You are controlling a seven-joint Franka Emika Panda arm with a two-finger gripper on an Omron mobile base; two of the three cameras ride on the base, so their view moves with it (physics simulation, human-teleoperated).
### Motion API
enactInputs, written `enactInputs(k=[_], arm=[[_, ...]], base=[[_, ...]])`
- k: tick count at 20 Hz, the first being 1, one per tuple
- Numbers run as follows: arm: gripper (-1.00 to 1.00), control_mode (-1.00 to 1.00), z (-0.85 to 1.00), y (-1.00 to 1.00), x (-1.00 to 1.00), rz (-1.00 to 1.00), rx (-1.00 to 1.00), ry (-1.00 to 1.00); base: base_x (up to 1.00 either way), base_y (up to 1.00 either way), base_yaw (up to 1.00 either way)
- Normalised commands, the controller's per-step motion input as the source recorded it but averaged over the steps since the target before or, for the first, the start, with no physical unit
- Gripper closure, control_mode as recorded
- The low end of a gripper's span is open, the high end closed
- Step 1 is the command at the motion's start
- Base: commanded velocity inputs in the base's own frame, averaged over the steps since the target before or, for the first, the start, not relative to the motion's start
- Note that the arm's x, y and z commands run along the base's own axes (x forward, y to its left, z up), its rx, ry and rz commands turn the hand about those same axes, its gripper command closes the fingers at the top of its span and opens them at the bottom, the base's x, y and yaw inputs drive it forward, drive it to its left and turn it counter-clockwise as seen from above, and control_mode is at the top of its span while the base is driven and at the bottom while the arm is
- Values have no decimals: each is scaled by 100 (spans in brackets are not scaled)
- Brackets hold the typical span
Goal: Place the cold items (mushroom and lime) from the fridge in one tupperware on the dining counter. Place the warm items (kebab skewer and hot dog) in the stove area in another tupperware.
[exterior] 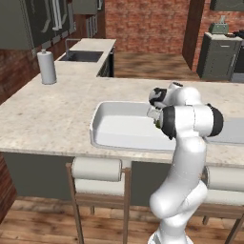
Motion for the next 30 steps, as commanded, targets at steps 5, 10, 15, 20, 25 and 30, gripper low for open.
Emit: enactInputs(k=[5, 10, 15, 20, 25, 30], arm=[[100, -100, -70, 0, 100, 0, 7, 22], [100, -100, -60, 0, 98, -1, 2, 12], [-100, -100, 23, 8, 0, -18, 0, -18], [-100, -100, 18, 15, -92, -26, -1, -49], [-100, -100, -3, 42, -100, -33, -11, -65], [-100, -100, 12, 25, -100, -22, -4, -61]], base=[[0, 0, 0], [0, 0, 0], [0, 0, 0], [0, 0, 0], [0, 0, 0], [0, 0, 0]])
